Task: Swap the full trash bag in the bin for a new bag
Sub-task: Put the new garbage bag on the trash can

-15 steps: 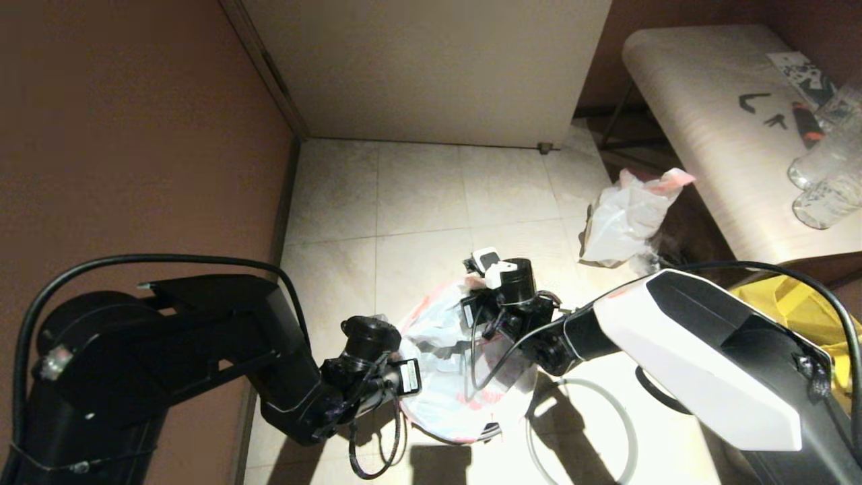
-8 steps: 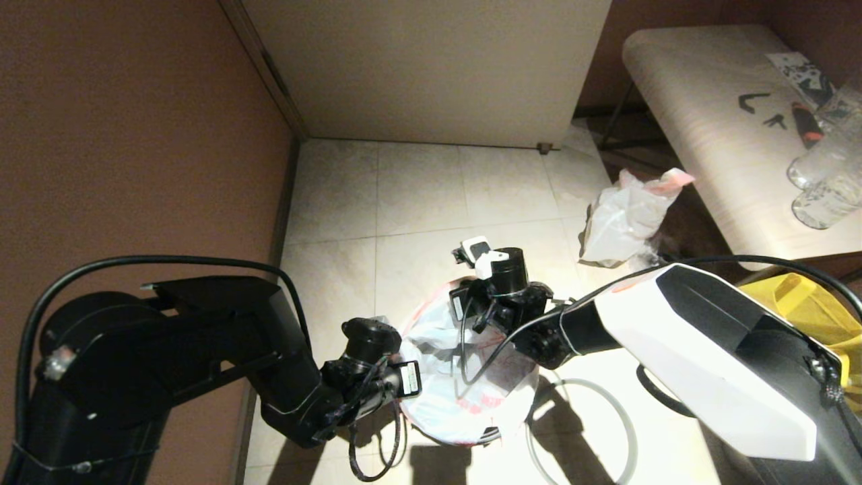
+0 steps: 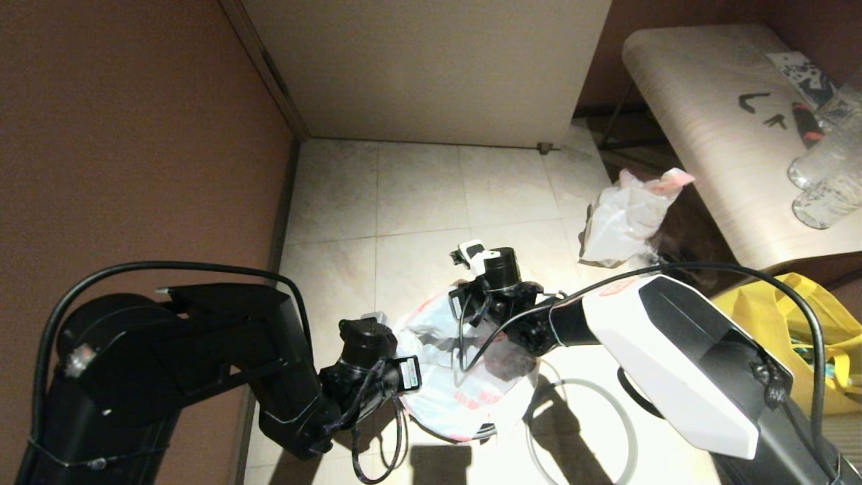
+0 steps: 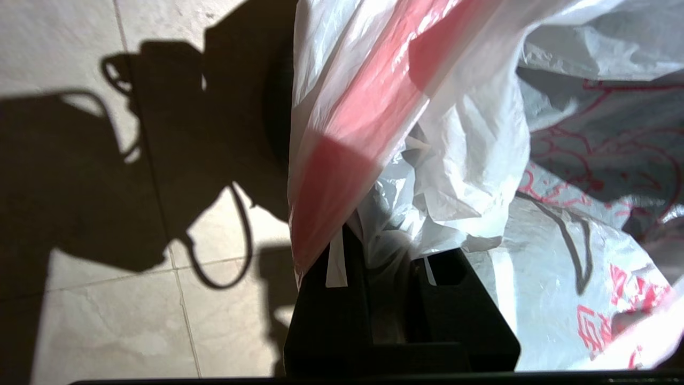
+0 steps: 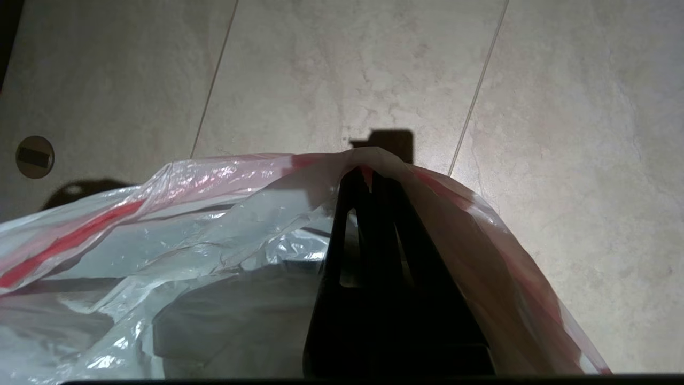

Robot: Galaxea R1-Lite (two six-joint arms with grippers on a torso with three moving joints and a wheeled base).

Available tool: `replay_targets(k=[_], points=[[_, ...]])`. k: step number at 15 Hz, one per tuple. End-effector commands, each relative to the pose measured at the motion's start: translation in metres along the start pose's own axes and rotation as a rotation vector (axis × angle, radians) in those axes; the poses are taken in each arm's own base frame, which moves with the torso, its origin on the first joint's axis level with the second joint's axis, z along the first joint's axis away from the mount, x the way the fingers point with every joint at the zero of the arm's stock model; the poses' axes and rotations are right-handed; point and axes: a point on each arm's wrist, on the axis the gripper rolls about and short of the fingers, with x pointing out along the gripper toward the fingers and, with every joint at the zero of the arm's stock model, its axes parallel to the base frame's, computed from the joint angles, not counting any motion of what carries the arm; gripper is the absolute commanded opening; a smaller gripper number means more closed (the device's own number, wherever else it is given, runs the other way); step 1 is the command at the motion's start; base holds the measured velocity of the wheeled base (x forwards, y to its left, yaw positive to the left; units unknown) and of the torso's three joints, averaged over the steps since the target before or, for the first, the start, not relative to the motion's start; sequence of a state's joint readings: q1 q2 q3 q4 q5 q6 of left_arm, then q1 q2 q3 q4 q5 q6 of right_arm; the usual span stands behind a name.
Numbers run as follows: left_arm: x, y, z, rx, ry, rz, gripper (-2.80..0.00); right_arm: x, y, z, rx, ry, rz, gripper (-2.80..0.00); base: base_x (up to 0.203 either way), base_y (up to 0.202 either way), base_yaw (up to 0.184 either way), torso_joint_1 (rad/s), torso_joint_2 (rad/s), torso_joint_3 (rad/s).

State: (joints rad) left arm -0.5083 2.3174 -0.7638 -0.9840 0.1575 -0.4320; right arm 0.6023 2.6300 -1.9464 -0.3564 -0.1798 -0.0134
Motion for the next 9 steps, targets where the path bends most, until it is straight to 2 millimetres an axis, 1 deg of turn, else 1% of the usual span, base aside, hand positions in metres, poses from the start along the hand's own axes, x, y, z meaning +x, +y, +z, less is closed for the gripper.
replay_targets(k=[1, 4, 5, 6, 7, 8, 9], points=[[0.003, 0.002, -0.003, -0.004, -0.023, 0.014, -2.80, 0.000, -0.006, 0.003, 0.003, 0.002, -0.008, -2.80, 0.000, 0.000, 0.000, 0.000, 0.00, 0.000], [0.005, 0.003, -0.002, -0.007, -0.050, 0.022, -2.80, -0.005, -0.022, 0.013, 0.023, 0.008, -0.035, -2.80, 0.000, 0.000, 0.000, 0.000, 0.00, 0.000], [0.005, 0.004, -0.002, -0.009, -0.051, 0.024, -2.80, -0.010, -0.024, 0.022, 0.049, -0.010, -0.039, -2.80, 0.000, 0.000, 0.000, 0.000, 0.00, 0.000], [0.006, 0.006, 0.000, -0.013, -0.056, 0.030, -2.80, -0.019, -0.023, 0.036, 0.085, -0.037, -0.036, -2.80, 0.000, 0.000, 0.000, 0.000, 0.00, 0.000], [0.006, 0.006, 0.001, -0.017, -0.063, 0.034, -2.80, -0.033, -0.018, 0.049, 0.122, -0.056, -0.021, -2.80, 0.000, 0.000, 0.000, 0.000, 0.00, 0.000], [0.006, 0.007, 0.002, -0.019, -0.070, 0.042, -2.80, -0.047, -0.011, 0.058, 0.156, -0.059, 0.000, -2.80, 0.000, 0.000, 0.000, 0.000, 0.00, 0.000], [0.007, 0.009, 0.004, -0.025, -0.076, 0.048, -2.80, -0.065, -0.003, 0.064, 0.187, -0.044, 0.029, -2.80, 0.000, 0.000, 0.000, 0.000, 0.00, 0.000]])
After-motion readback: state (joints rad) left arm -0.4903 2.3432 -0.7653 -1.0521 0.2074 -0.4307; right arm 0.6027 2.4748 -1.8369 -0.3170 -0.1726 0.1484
